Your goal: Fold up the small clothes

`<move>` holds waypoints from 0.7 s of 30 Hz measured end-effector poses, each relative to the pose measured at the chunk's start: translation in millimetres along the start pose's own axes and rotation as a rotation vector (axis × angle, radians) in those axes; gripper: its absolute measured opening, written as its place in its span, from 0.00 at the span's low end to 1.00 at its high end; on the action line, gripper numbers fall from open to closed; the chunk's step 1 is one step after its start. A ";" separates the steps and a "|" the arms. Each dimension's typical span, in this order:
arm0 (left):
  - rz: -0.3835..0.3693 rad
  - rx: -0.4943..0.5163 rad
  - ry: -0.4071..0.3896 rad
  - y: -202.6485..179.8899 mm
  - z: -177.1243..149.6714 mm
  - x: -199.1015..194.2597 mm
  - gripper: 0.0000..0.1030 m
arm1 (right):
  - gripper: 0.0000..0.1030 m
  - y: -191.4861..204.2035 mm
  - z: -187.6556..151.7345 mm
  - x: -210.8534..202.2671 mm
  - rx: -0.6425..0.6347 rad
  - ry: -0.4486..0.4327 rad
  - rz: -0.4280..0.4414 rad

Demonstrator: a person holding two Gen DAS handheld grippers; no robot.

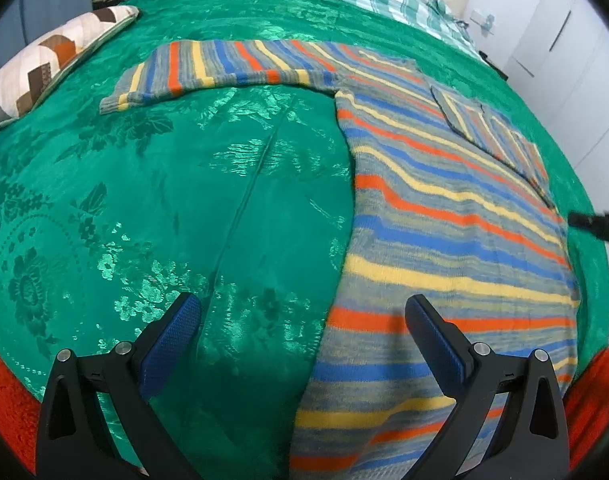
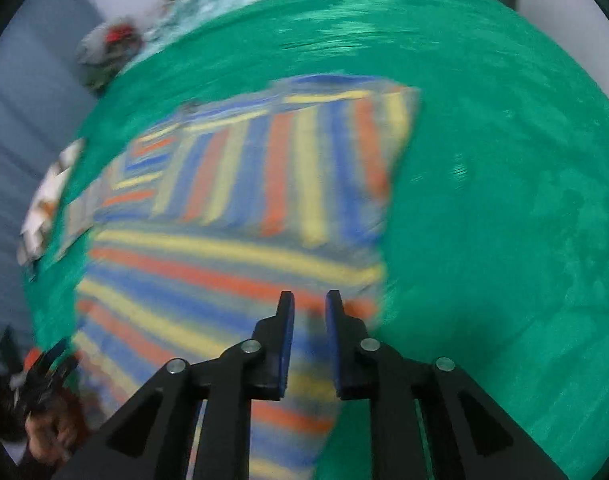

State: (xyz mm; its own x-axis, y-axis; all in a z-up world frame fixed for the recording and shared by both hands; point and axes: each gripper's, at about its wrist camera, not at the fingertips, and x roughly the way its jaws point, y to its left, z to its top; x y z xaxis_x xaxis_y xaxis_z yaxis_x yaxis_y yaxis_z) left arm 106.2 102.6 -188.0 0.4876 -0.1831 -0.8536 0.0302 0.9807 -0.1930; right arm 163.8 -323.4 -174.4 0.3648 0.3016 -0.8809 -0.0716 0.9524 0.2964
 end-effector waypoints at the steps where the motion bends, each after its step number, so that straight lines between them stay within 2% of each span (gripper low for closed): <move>1: 0.003 0.008 0.001 -1.0 -0.9 -0.3 0.99 | 0.23 3.7 -12.0 1.9 -0.010 0.019 0.028; 2: 0.010 0.022 0.005 -3.0 -2.7 -0.7 0.99 | 0.24 3.0 -25.4 6.4 -0.015 0.046 0.043; 4: 0.027 0.047 0.015 -6.6 -5.8 -0.8 0.99 | 0.24 -8.2 -53.8 15.8 -0.010 0.098 -0.002; 5: 0.038 0.060 0.021 -7.9 -7.3 -0.2 0.99 | 0.20 -20.0 -65.7 14.9 0.007 0.090 -0.018; 6: 0.048 0.070 0.026 -9.0 -8.9 -0.4 0.99 | 0.09 -29.2 -73.1 8.8 0.024 0.062 -0.008; 7: 0.052 0.074 0.026 -9.5 -9.9 -1.0 0.99 | 0.07 -39.0 -79.1 0.6 0.051 0.051 -0.049; 8: 0.051 0.073 0.025 -9.7 -10.1 -1.9 0.99 | 0.11 -43.7 -84.1 -9.5 0.067 0.042 -0.109; 9: 0.049 0.071 0.022 -9.9 -10.2 -3.0 0.99 | 0.12 -44.7 -87.0 -19.1 0.072 0.023 -0.123; 11: 0.039 0.061 0.017 -9.2 -10.1 -6.0 0.99 | 0.13 -37.1 -96.1 -38.8 0.057 -0.013 -0.094; 13: 0.037 0.061 0.020 -10.6 -11.0 -7.3 0.99 | 0.13 -19.9 -107.3 -49.1 0.014 -0.009 -0.036; 15: 0.042 0.078 0.031 -13.5 -13.0 -7.1 0.99 | 0.16 -0.7 -120.6 -46.6 -0.029 0.027 0.014; 17: 0.064 0.109 0.064 -18.9 -17.4 -2.9 0.99 | 0.23 19.4 -138.0 -26.2 -0.053 0.111 0.027; 19: 0.114 0.154 0.091 -24.4 -22.9 0.7 0.99 | 0.23 14.7 -157.1 -14.1 -0.046 0.187 -0.046; 21: 0.126 0.170 0.096 -25.7 -23.9 -0.7 0.99 | 0.22 4.2 -168.2 -18.0 -0.011 0.175 -0.105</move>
State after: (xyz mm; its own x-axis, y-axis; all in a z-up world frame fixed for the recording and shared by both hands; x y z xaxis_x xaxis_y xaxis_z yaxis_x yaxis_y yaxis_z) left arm 84.2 75.9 -194.0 0.4116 -0.0565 -0.9096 0.1254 0.9921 -0.0049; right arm 0.8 -317.2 -219.4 0.2043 0.2027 -0.9577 -0.0521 0.9792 0.1961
